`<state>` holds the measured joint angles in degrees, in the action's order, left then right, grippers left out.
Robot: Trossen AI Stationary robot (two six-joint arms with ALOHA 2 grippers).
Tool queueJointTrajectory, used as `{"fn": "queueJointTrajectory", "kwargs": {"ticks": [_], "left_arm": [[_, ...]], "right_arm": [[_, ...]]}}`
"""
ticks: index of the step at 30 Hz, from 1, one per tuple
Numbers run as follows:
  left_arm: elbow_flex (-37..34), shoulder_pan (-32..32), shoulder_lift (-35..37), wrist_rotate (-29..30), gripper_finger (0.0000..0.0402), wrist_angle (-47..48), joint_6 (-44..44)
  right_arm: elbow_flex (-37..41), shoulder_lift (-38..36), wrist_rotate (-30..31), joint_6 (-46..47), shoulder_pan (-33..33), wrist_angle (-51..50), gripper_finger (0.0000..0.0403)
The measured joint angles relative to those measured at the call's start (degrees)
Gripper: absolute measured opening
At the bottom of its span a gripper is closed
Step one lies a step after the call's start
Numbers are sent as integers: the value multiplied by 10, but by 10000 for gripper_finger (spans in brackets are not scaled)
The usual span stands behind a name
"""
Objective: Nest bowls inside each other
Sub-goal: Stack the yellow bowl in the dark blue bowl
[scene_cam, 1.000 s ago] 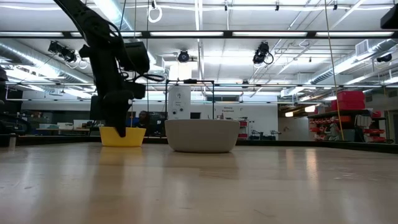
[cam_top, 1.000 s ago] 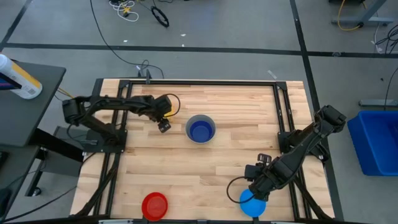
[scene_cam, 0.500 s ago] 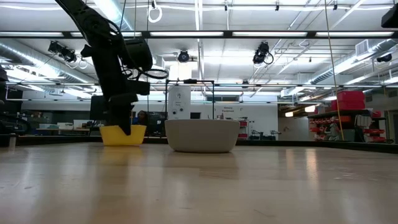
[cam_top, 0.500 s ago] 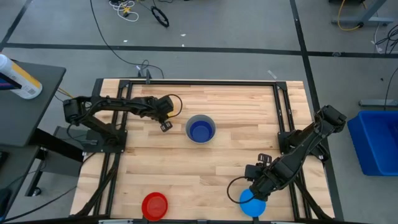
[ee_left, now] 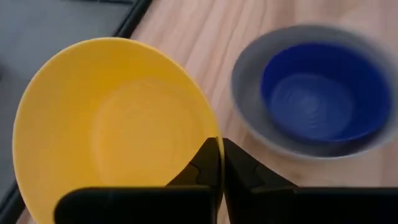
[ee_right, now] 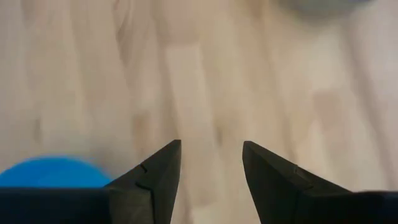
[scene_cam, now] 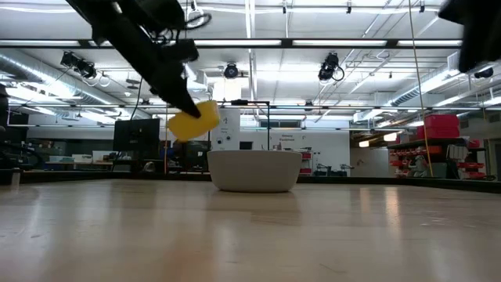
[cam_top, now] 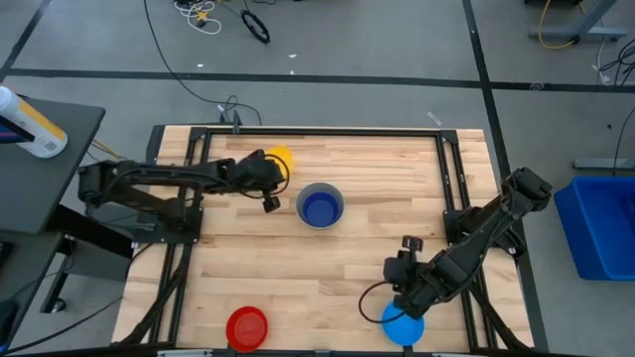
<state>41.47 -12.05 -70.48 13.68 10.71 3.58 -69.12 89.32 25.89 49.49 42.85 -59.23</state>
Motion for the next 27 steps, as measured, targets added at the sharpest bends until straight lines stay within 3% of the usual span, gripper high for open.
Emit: {"fn": "queueJointTrajectory", "kwargs": {"ticks": [3, 6, 13, 19, 27], "left_arm": [[1, 17, 20, -10, 6, 4, 19], [13, 32, 13, -21, 6, 49, 26], [127, 99, -88, 21, 6, 196, 41], [225, 150, -170, 76, 6, 328, 59], [245, 189, -187, 57, 6, 339, 83]], "right_arm": [[0, 0, 29, -63, -22, 27, 178], [0, 0, 15, -142, -64, 55, 175], [0, 0, -51, -333, -189, 122, 174], [0, 0, -41, -500, -240, 162, 174], [0, 9, -40, -670, -282, 282, 172]]}}
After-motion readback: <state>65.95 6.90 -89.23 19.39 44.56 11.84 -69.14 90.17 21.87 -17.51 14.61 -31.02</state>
